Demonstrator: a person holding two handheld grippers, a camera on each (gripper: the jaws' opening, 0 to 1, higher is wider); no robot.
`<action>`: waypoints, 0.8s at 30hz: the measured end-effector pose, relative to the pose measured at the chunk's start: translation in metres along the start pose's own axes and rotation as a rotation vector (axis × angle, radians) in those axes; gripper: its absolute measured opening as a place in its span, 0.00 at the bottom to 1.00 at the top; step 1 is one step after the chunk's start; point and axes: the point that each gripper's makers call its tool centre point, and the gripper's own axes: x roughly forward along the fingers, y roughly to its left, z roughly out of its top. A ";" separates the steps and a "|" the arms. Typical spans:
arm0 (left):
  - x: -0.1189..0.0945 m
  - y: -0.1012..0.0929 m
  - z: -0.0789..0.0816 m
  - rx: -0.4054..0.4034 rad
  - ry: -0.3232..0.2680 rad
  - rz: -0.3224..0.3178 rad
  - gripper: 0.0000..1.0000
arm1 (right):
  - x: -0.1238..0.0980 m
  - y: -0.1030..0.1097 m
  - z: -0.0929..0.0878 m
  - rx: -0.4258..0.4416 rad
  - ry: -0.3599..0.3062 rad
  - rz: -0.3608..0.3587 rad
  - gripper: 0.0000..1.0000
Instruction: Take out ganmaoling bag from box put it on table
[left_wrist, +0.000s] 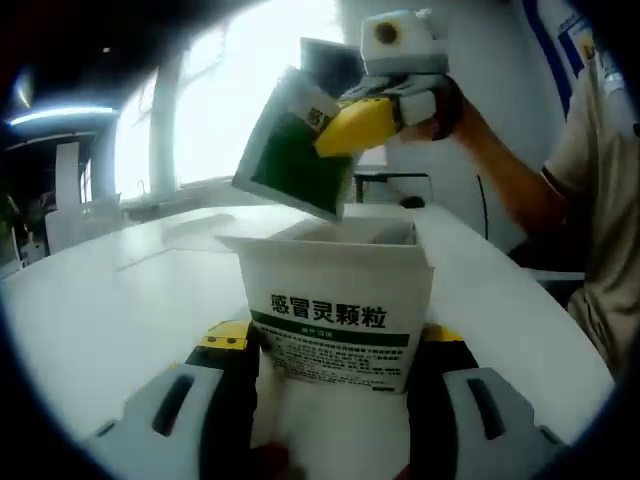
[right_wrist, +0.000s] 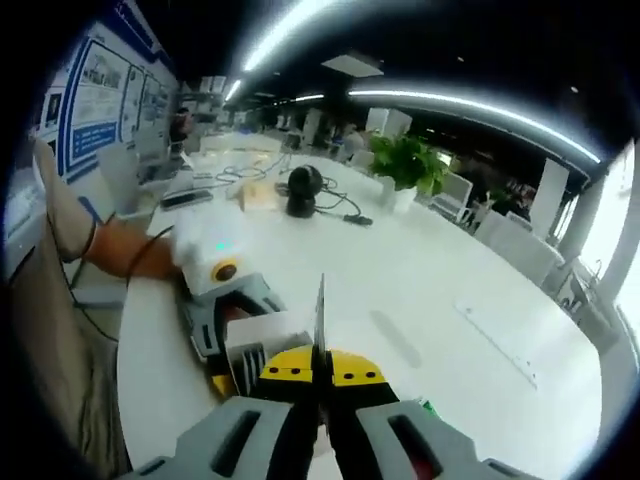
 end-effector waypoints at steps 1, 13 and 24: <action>0.000 0.000 0.000 0.000 0.000 0.000 0.50 | -0.002 -0.002 0.003 0.021 -0.018 -0.006 0.00; 0.000 0.000 0.000 0.001 0.001 0.000 0.50 | -0.030 -0.035 0.000 0.187 -0.127 -0.074 0.00; 0.000 0.000 0.000 0.001 0.001 -0.001 0.50 | -0.029 -0.086 -0.048 0.441 -0.134 -0.230 0.00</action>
